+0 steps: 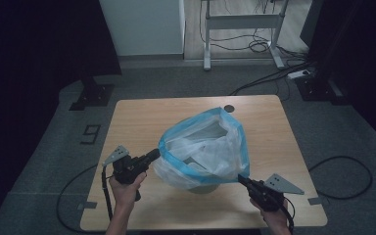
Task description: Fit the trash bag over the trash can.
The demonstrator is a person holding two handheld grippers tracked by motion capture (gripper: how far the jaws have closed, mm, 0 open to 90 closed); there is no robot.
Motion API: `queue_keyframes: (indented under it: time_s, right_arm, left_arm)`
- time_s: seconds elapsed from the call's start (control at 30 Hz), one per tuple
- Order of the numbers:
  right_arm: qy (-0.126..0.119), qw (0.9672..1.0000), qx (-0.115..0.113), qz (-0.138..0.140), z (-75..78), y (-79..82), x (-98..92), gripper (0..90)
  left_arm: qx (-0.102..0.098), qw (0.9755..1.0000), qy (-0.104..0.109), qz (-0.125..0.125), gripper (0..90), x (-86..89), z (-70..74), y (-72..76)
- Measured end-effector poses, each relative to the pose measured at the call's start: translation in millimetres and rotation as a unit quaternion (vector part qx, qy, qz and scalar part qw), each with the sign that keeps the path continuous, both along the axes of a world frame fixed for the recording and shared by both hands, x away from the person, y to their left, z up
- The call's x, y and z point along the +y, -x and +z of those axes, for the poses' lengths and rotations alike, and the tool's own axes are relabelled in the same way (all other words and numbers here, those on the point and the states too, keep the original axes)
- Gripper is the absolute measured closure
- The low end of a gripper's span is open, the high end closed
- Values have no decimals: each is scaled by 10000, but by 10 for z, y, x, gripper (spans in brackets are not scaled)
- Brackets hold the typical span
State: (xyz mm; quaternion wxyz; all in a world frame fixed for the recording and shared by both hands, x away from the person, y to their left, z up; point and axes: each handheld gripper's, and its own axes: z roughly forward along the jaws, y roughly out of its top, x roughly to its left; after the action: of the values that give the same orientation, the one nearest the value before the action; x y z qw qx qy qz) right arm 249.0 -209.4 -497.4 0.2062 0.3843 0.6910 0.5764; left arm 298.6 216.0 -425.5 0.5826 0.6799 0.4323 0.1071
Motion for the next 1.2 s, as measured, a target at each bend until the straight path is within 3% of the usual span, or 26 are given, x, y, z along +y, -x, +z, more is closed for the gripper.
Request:
queue_keyframes:
  time_s: [0.13,0.37,0.43,0.6,0.77,0.97,1.2]
  right_arm:
    - [156,9999,42,26,-14,-6,9,884]
    - [129,9999,93,12,-34,-38,13,883]
    - [74,9999,76,42,-18,-27,5,883]
    - [-152,9993,-129,320,74,35,-5,883]
    - [-87,9983,-221,526,115,86,2,882]
    - [81,9988,53,476,19,35,-17,882]
    - [272,9990,278,230,-75,-90,-14,874]
  left_arm:
    - [83,9996,-255,-5,900,-42,-46,4]
    - [126,9983,-553,-152,900,-89,-73,20]
    - [125,9985,-504,-186,900,-49,-63,33]
    - [86,9992,-61,-373,899,94,-22,110]
    - [-39,9985,37,-540,897,225,14,269]
    - [149,9984,-177,-521,895,262,-106,276]
    - [333,9968,-563,-466,873,88,-247,122]
